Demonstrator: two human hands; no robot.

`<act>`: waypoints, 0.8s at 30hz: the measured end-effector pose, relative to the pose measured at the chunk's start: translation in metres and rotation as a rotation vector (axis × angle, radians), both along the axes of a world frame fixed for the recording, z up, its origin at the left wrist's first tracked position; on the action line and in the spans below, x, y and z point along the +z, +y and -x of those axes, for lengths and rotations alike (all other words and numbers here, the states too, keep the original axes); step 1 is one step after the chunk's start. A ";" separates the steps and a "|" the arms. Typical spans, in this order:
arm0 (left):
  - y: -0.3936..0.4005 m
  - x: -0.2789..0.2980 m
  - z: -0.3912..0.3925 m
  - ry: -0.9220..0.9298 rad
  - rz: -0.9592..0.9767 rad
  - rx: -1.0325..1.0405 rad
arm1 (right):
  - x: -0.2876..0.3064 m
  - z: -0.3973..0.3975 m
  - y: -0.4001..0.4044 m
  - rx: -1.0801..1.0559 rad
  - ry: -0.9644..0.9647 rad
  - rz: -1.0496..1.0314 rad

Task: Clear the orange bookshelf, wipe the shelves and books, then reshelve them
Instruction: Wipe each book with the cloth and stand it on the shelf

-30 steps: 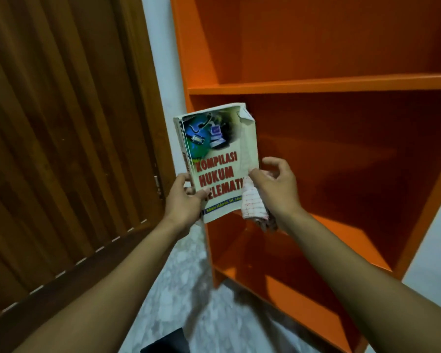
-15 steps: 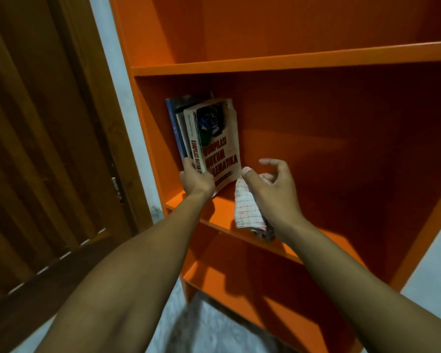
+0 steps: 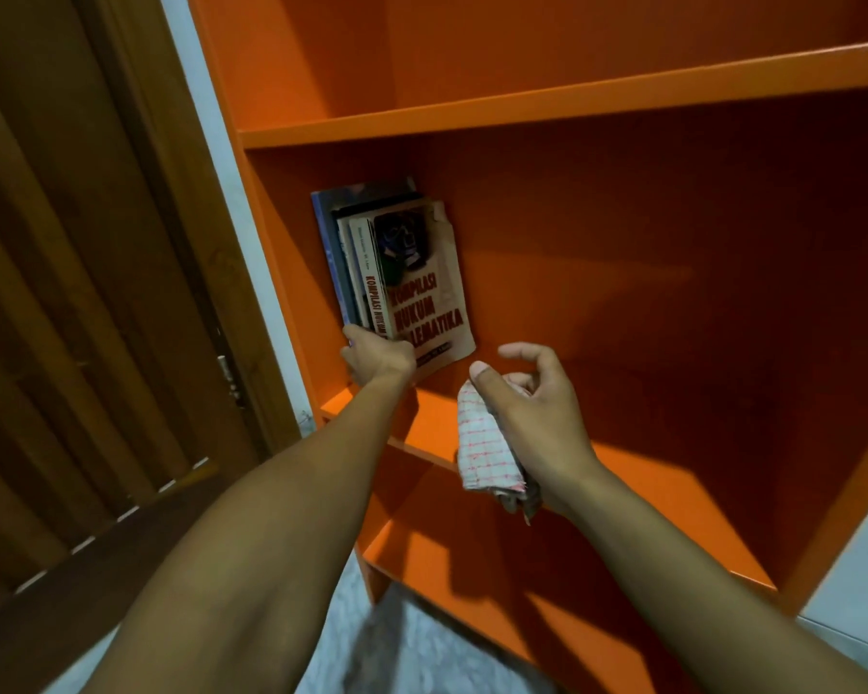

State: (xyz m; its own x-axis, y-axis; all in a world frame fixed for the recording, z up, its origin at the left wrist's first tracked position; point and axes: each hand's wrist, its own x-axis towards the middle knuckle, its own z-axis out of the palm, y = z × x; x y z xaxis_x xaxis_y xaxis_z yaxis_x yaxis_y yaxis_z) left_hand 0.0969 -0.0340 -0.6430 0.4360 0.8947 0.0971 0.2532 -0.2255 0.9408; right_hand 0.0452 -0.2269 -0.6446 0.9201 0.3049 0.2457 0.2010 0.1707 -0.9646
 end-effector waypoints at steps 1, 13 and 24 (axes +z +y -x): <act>0.001 0.002 0.001 0.026 0.018 -0.005 | 0.001 0.003 -0.001 0.004 0.003 0.010; 0.010 -0.017 0.119 0.103 -0.428 -0.218 | -0.006 0.055 0.001 0.230 0.201 0.115; -0.012 -0.195 0.310 0.269 -0.249 -0.304 | -0.062 0.134 0.022 0.402 0.288 0.335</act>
State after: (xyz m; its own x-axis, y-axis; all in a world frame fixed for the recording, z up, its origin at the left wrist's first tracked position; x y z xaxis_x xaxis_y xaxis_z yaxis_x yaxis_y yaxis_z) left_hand -0.2133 -0.0464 -0.8376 0.7133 0.6868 0.1398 0.3685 -0.5371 0.7588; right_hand -0.0883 -0.2050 -0.7062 0.7316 0.6612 -0.1659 -0.0937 -0.1434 -0.9852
